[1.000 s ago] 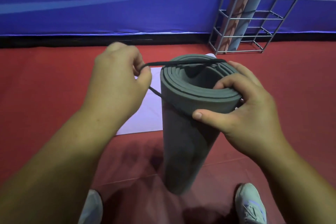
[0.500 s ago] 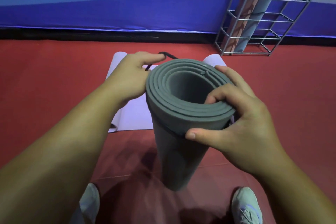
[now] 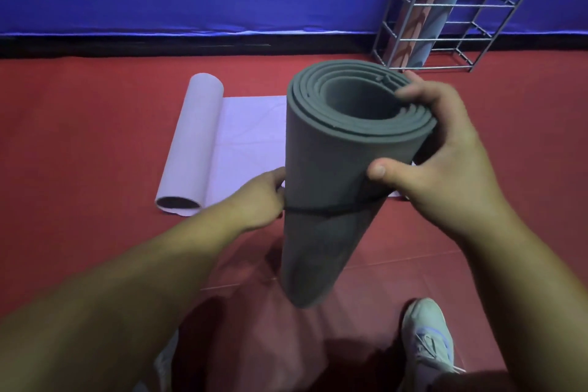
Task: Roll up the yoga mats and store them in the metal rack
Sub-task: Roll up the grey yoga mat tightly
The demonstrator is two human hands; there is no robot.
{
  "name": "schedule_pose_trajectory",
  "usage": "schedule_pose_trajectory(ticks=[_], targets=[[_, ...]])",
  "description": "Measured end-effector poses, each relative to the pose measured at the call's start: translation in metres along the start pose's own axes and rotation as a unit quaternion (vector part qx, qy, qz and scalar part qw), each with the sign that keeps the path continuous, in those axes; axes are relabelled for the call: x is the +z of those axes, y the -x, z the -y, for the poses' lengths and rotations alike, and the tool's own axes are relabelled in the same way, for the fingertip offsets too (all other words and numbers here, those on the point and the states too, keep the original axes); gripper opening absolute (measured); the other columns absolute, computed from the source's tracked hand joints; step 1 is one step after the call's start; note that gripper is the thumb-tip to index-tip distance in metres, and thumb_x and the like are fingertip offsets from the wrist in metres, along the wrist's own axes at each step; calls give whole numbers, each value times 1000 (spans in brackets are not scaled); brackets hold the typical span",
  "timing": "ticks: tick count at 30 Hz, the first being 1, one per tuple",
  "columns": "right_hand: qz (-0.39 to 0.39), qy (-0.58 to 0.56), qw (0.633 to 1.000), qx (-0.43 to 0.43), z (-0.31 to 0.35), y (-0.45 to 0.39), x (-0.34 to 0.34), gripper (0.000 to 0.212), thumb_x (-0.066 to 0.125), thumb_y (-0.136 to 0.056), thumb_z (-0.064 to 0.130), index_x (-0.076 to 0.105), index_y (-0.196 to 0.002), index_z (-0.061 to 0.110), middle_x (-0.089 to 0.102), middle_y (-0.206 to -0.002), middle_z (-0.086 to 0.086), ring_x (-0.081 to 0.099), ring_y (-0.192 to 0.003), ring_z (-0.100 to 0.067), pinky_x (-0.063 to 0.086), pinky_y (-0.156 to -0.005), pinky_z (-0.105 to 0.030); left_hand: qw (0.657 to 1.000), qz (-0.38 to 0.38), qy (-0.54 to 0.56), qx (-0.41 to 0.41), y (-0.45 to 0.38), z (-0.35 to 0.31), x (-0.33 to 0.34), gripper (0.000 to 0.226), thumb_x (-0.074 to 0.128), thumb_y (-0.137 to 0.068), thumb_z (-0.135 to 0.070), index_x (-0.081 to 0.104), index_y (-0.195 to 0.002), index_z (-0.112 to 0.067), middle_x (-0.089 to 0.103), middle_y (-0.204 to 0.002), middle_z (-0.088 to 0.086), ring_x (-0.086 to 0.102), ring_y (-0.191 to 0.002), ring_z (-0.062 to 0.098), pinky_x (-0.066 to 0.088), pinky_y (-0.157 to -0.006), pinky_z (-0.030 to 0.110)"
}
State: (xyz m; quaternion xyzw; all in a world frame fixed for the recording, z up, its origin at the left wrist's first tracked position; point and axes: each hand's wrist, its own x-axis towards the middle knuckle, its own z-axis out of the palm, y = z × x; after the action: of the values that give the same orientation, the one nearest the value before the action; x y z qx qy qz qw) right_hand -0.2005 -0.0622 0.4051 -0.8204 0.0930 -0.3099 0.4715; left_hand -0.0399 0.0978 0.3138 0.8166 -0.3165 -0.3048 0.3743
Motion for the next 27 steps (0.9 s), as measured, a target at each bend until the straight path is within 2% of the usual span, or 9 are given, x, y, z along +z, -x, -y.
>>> schedule_pose_trajectory(ticks=[2, 3, 5, 7, 9, 12, 15, 19, 27], targets=[[-72, -163, 980, 91, 2, -6, 4, 61, 60, -89, 30, 46, -143, 7, 62, -115, 3, 63, -101, -7, 49, -85, -16, 1000, -7, -4, 1, 0, 1, 5, 37, 42, -93, -2, 64, -88, -31, 64, -71, -1, 48, -58, 10, 39, -47, 15], [-115, -285, 939, 154, 2, -8, 5, 54, 51, -99, 28, 44, -146, 3, 64, -107, -2, 65, -92, -11, 50, -77, -16, 1000, -5, -3, 0, 0, 0, 5, 38, 41, -93, -2, 63, -88, -32, 66, -79, 6, 49, -61, 12, 42, -52, 18], [-165, -367, 890, 212, -6, -5, 5, 34, 47, -103, 13, 56, -134, 4, 71, -108, -9, 69, -91, -18, 54, -79, -25, 1000, 1, 17, -9, 3, 0, 4, 40, 39, -97, -2, 59, -86, -35, 69, -91, 12, 53, -75, 19, 45, -61, 26], [-142, -291, 910, 259, -18, 1, 7, 15, 56, -96, 1, 68, -106, 4, 74, -97, -7, 69, -86, -20, 54, -81, -32, 1000, 1, 23, -20, 4, 0, 2, 42, 36, -99, -2, 58, -87, -37, 70, -99, 10, 55, -82, 21, 45, -62, 28], [-93, -204, 924, 311, -28, 6, 10, 4, 63, -93, 9, 66, -95, 10, 68, -84, -2, 59, -71, -20, 47, -68, -35, 999, 3, 19, -29, 2, 1, 0, 42, 36, -99, -5, 58, -90, -39, 71, -107, 9, 59, -86, 22, 45, -67, 33], [-82, -205, 906, 361, -35, 7, 10, 22, 60, -95, 6, 64, -117, 5, 65, -79, -3, 48, -60, -16, 37, -53, -27, 999, -3, 14, -44, 0, 4, -4, 40, 38, -99, -8, 58, -89, -41, 72, -103, 3, 64, -92, 25, 48, -72, 38], [-94, -270, 878, 385, -39, 6, 7, 32, 54, -95, -3, 58, -125, 8, 67, -84, -8, 53, -62, -17, 46, -58, -27, 999, 3, 13, -45, -2, 5, -4, 41, 38, -98, -8, 60, -89, -41, 73, -107, 2, 68, -98, 27, 52, -76, 43], [-41, -224, 870, 437, -54, 10, 11, 28, 48, -90, -7, 61, -77, 15, 54, -64, -3, 46, -53, -11, 49, -56, -22, 999, 14, 22, -46, -4, 7, -3, 43, 36, -97, -4, 59, -90, -40, 67, -99, -4, 58, -86, 22, 51, -75, 40], [-19, -134, 846, 515, -114, 44, 41, 37, 41, -87, -14, 42, -61, 12, 35, -46, 0, 35, -44, -15, 41, -47, -22, 995, 7, 10, -99, -11, 25, -1, 42, 40, -96, 8, 59, -84, -28, 64, -84, -8, 60, -71, 11, 56, -75, 39]])
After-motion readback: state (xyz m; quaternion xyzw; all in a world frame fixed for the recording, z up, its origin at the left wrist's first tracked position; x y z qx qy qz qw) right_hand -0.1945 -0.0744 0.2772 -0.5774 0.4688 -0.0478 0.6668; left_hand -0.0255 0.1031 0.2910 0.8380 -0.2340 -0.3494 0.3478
